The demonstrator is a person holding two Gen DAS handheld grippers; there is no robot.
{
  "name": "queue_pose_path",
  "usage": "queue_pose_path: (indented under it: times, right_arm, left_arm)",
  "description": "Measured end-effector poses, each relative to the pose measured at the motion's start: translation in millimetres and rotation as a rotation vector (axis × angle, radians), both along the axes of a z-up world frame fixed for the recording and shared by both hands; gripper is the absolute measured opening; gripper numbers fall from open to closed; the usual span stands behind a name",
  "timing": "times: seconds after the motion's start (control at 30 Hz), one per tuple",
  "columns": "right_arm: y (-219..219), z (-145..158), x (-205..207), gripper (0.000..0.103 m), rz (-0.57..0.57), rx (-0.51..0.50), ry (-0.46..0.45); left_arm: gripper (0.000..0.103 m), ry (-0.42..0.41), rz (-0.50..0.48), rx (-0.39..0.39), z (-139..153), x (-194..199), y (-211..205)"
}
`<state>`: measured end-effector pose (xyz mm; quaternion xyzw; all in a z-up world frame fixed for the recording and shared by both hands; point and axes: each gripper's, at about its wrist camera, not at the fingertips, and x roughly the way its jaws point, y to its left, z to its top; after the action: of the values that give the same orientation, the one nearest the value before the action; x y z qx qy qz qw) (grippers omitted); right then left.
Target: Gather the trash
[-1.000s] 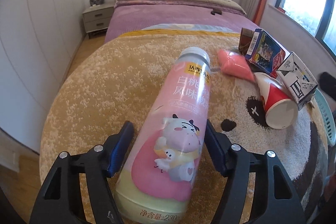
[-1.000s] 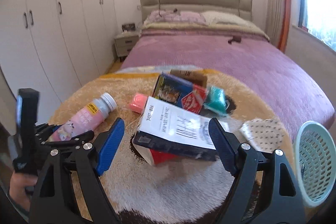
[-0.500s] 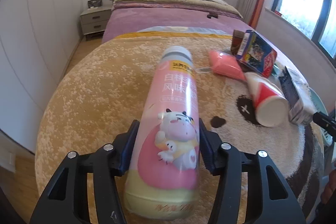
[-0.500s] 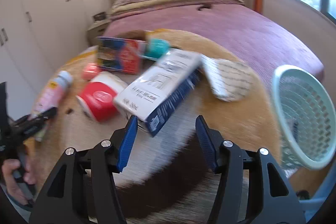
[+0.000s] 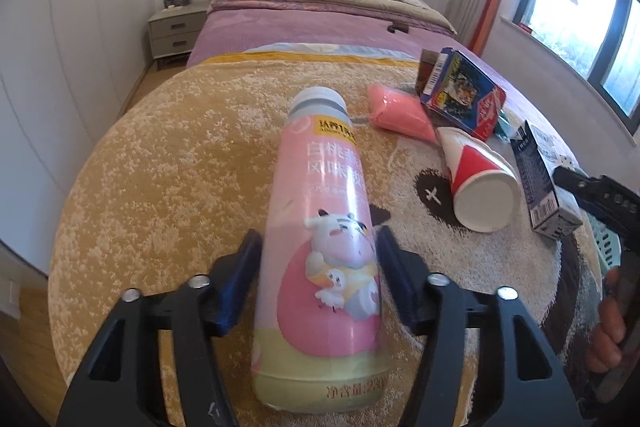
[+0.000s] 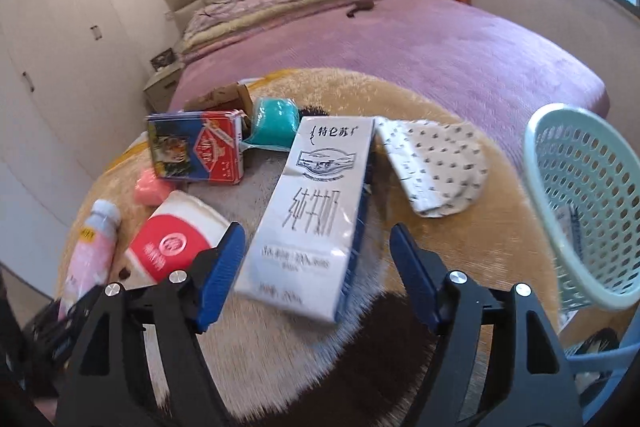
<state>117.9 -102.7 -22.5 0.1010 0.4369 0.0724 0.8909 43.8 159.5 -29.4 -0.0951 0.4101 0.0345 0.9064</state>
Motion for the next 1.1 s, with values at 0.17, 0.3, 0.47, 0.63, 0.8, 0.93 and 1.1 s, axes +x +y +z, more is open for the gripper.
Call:
queue_pose_path:
  times: [0.17, 0.3, 0.47, 0.63, 0.8, 0.93, 1.1]
  right_arm:
    - [6.0, -10.7, 11.6, 0.071, -0.003, -0.01, 0.039]
    - [5.6, -11.6, 9.0, 0.061, 0.019, -0.034, 0.042]
    - [-2.4, -4.7, -13.1, 0.052, 0.109, -0.041, 0.012]
    - [-22.8, -3.5, -40.0, 0.051, 0.175, 0.021, 0.012]
    - [-44.4, 8.5, -65.4, 0.051, 0.215, 0.081, -0.021]
    - [-62.4, 20.1, -76.2, 0.051, 0.205, 0.097, -0.048]
    - [-93.7, 32.2, -87.2, 0.051, 0.15, 0.099, -0.085]
  left_arm:
    - [0.066, 0.016, 0.02, 0.035, -0.3, 10.6, -2.7]
    - [0.053, 0.031, 0.028, 0.085, -1.1, 15.2, -9.2]
    - [0.047, -0.001, 0.041, 0.067, 2.9, 4.3, -10.5]
    - [0.047, -0.073, 0.045, 0.027, 14.4, -15.5, -17.0]
    - [0.047, -0.124, 0.012, 0.003, 27.4, -30.0, -36.6]
    - [0.047, -0.174, -0.03, -0.025, 39.7, -38.4, -59.0]
    - [0.047, -0.231, -0.115, -0.051, 58.0, -38.1, -97.9]
